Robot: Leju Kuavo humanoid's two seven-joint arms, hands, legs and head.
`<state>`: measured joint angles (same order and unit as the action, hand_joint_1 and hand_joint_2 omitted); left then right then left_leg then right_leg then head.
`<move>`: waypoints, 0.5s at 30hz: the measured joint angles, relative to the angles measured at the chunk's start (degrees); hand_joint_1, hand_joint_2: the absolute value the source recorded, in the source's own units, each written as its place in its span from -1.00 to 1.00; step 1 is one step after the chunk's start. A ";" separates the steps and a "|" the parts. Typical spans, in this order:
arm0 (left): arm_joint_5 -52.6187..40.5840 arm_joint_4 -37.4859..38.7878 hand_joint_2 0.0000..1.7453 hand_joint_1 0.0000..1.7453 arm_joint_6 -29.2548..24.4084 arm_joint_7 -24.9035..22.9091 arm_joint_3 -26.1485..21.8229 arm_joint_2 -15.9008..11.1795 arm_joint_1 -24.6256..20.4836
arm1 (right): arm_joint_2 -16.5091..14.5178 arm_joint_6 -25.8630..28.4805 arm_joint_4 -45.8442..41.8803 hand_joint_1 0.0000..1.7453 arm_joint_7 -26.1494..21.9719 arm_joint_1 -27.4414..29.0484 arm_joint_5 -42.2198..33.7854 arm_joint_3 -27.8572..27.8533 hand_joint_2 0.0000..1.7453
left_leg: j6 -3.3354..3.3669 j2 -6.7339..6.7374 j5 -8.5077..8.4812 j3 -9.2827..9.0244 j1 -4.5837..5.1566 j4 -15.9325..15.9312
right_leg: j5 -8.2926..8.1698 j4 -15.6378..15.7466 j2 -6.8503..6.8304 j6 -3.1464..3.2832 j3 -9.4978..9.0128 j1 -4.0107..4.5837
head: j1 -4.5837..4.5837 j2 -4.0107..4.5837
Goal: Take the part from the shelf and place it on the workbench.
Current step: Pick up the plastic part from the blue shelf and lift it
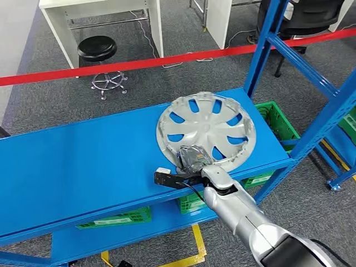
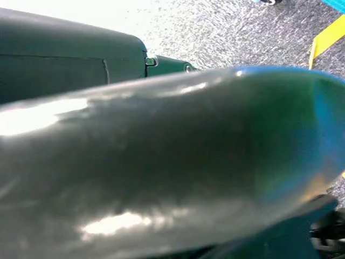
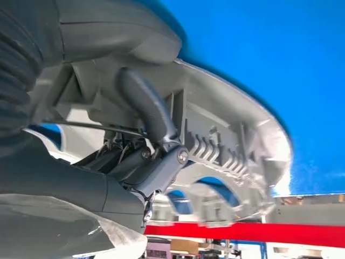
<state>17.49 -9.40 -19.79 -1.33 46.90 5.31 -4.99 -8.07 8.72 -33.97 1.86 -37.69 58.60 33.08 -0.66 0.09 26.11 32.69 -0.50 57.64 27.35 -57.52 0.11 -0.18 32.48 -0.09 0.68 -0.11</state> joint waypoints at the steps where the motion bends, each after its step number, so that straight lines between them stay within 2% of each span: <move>1: 0.01 0.00 -1.00 -1.00 -0.03 0.01 0.00 -0.01 0.03 | 0.01 0.01 -0.10 1.00 0.01 -0.01 -0.01 0.00 1.00 | 0.12 0.00 0.05 0.07 0.05 0.08 | -0.04 0.07 0.00 -0.13 0.02 -0.04 | 0.03 0.00; 3: 0.03 0.00 -1.00 -1.00 -0.07 0.02 -0.01 0.01 0.10 | 0.04 0.02 -0.28 1.00 0.02 -0.05 -0.02 -0.01 1.00 | 0.60 0.04 -0.03 0.11 -0.05 0.01 | 0.02 0.16 -0.01 -0.58 0.14 -0.10 | 0.03 0.00; 5: 0.04 0.00 -1.00 -1.00 -0.14 0.03 -0.02 0.05 0.07 | 0.17 -0.03 -0.40 1.00 0.03 -0.09 -0.03 -0.01 1.00 | 1.33 0.11 -0.25 -0.02 -0.27 -0.38 | 1.32 -1.48 -0.03 -1.17 1.03 -0.15 | -0.18 0.00; 6: 0.04 0.00 -1.00 -1.00 -0.15 0.04 -0.02 0.10 0.01 | 0.27 -0.06 -0.42 1.00 0.05 -0.05 -0.04 -0.01 1.00 | 1.63 0.14 -0.35 -0.06 -0.37 -0.52 | 2.79 -4.09 -0.04 -1.42 2.35 -0.20 | -0.30 0.00; 8: 0.04 0.00 -1.00 -1.00 -0.16 0.06 -0.02 0.11 0.01 | 0.47 -0.09 -0.43 1.00 0.07 0.17 -0.09 0.01 1.00 | 1.93 0.16 -0.35 0.02 -0.32 -0.52 | 6.14 -11.89 -0.05 -1.82 6.14 -0.26 | -0.56 0.00; 9: 0.04 0.00 -1.00 -1.00 -0.16 0.06 -0.02 0.10 0.05 | 0.55 -0.09 -0.43 1.00 0.05 0.31 -0.11 0.01 1.00 | 1.95 0.17 -0.34 0.02 -0.30 -0.51 | 7.08 -15.15 -0.06 -1.96 7.85 -0.31 | -0.57 0.00; 10: 0.04 0.00 -1.00 -1.00 -0.16 0.06 -0.02 0.09 0.08 | 0.61 -0.09 -0.43 1.00 0.03 0.38 -0.14 0.01 1.00 | 1.96 0.17 -0.32 -0.01 -0.30 -0.50 | 6.85 -16.44 -0.06 -2.06 8.66 -0.37 | -0.58 0.00; 11: 0.04 0.00 -1.00 -1.00 -0.16 0.06 -0.02 0.08 0.08 | 0.65 -0.09 -0.44 1.00 0.02 0.39 -0.15 0.01 1.00 | 1.94 0.16 -0.29 -0.06 -0.31 -0.48 | 5.56 -15.44 -0.07 -2.10 8.39 -0.45 | -0.58 0.00; 12: 0.04 0.00 -1.00 -1.00 -0.16 0.05 -0.02 0.10 0.07 | 0.67 -0.09 -0.45 1.00 0.01 0.36 -0.15 0.02 1.00 | 1.87 0.13 -0.23 -0.13 -0.33 -0.45 | 3.54 -12.53 -0.08 -2.11 7.15 -0.56 | -0.59 0.00; 13: 0.04 0.00 -1.00 -1.00 -0.17 0.06 -0.02 0.11 0.05 | 0.68 -0.09 -0.46 1.00 0.01 0.30 -0.15 0.03 1.00 | 1.72 0.10 -0.13 -0.18 -0.33 -0.38 | 1.46 -8.47 -0.12 -2.07 5.33 -0.66 | -0.60 0.00; 15: 0.04 0.00 -1.00 -1.00 -0.20 0.05 -0.02 0.12 0.02 | 0.67 -0.09 -0.53 1.00 -0.02 0.09 -0.10 0.09 1.00 | 1.13 0.02 0.12 -0.04 -0.11 -0.05 | -0.50 -2.15 -0.11 -1.72 2.07 -0.68 | -0.54 0.00</move>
<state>17.53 -9.40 -19.99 -1.28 46.88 5.43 -4.97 -7.39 8.63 -34.51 1.84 -37.61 58.49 33.17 0.47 0.12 26.24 32.65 -0.61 57.59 26.85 -59.67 0.00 -1.90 34.55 -0.77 0.14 -0.11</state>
